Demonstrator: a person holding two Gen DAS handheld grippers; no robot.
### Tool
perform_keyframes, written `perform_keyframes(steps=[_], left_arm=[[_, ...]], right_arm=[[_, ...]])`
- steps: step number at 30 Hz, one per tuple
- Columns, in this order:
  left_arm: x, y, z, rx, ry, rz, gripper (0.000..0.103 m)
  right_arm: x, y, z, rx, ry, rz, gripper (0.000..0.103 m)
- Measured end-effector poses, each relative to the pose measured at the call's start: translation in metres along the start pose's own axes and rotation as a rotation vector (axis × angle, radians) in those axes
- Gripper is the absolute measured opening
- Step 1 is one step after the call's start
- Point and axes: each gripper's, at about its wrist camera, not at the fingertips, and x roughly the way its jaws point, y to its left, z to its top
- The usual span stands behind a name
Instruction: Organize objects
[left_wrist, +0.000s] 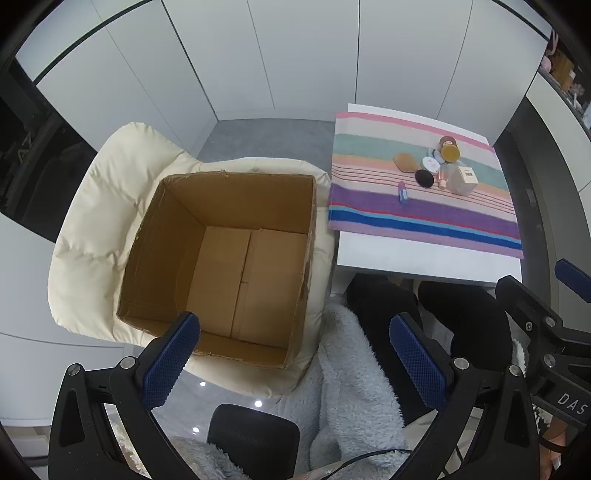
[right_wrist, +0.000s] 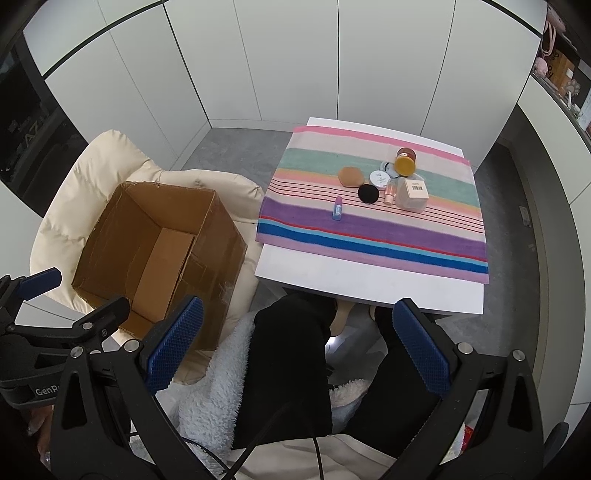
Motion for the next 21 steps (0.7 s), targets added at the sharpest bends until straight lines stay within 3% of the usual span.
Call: perform_keyframes(steps=[21], left_arm=[[0.0040,0.0037,0.0013,-0.021,0.001,0.022,0.103]], right_arm=[[0.0071,0.0028,-0.0013,-0.014,0.016,0.008,0.103]])
